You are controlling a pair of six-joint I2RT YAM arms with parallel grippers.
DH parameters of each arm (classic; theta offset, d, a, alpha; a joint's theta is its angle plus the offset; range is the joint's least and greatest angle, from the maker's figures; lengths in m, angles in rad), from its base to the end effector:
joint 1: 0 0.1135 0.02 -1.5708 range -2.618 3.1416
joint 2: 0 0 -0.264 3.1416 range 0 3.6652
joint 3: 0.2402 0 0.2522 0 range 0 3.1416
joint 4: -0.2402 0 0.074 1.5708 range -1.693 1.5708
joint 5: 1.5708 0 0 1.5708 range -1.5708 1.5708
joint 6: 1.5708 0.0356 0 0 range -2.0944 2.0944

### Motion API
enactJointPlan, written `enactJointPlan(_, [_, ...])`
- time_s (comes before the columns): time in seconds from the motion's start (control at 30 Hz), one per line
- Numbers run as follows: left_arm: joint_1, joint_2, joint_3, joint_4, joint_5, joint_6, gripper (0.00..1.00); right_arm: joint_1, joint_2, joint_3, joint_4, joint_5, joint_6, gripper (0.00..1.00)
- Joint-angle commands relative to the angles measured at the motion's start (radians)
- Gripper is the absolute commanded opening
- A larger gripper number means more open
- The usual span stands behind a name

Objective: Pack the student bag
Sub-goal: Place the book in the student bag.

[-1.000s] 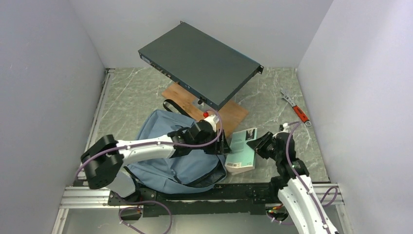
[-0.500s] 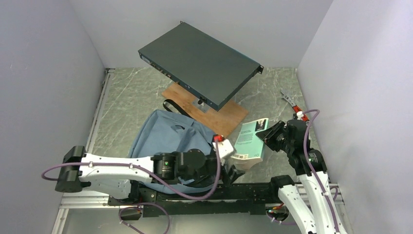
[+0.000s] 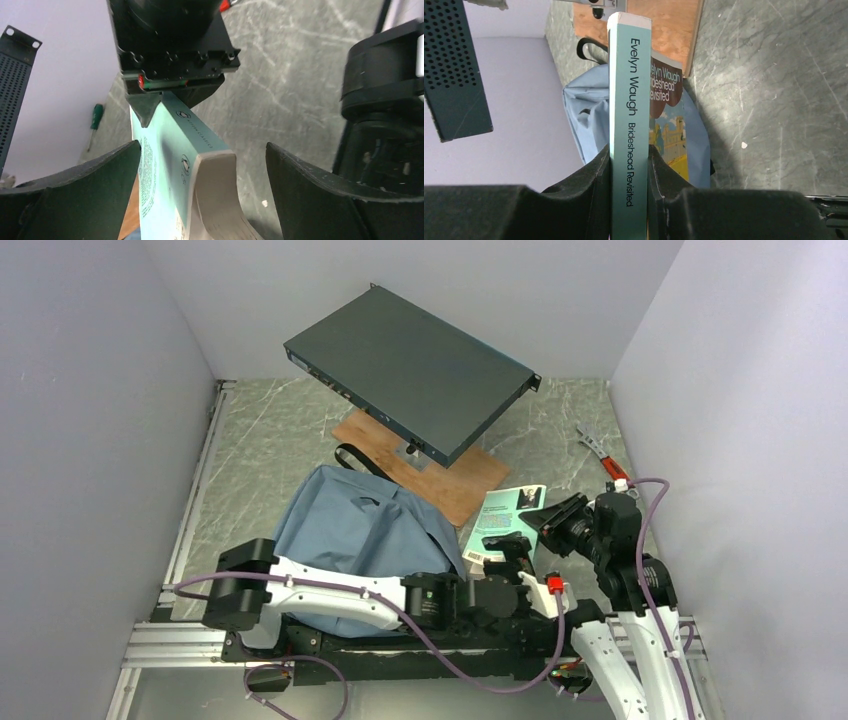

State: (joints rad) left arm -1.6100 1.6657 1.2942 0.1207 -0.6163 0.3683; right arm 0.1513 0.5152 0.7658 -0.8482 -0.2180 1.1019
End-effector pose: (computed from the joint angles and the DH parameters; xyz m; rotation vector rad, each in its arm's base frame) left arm 0.0051 -0.3954 0.3177 1.2141 1.3111 -0.3341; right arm 0.1003 0.0231 0.3013 0.9379 2.1145 0.9211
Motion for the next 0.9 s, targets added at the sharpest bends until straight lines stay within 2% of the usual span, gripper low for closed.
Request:
enactJointPlan(0.0, [-0.002, 0.047, 0.082, -0.039, -0.169, 0.040, 1.00, 0.001, -0.031, 0.075, 0.054, -0.039, 0.059, 0.00])
enactJointPlan(0.13, [-0.002, 0.080, 0.086, -0.037, -0.307, 0.072, 0.95, 0.002, -0.033, 0.112, 0.033, -0.032, 0.052, 0.00])
enactJointPlan(0.4, [0.001, 0.029, 0.023, -0.110, -0.360, -0.020, 0.82, 0.002, -0.028, 0.162, 0.031, -0.035, 0.045, 0.00])
enactJointPlan(0.6, [0.017, 0.005, 0.042, -0.244, -0.370, -0.131, 0.56, 0.002, -0.017, 0.188, 0.047, -0.053, 0.004, 0.00])
enactJointPlan(0.67, [0.028, -0.016, 0.055, -0.301, -0.348, -0.175, 0.33, 0.002, -0.015, 0.181, 0.097, -0.104, -0.064, 0.00])
enactJointPlan(0.7, [0.035, -0.033, 0.056, -0.325, -0.332, -0.196, 0.19, 0.002, -0.012, 0.173, 0.133, -0.141, -0.109, 0.02])
enactJointPlan(0.73, [0.043, -0.057, 0.050, -0.335, -0.315, -0.221, 0.06, 0.002, -0.010, 0.163, 0.185, -0.170, -0.161, 0.10])
enactJointPlan(0.77, [0.051, -0.083, 0.041, -0.337, -0.291, -0.242, 0.00, 0.002, -0.006, 0.150, 0.169, -0.190, -0.223, 0.20])
enactJointPlan(0.87, [0.091, -0.184, 0.032, -0.381, -0.160, -0.330, 0.00, 0.002, 0.011, 0.129, 0.190, -0.237, -0.347, 0.54])
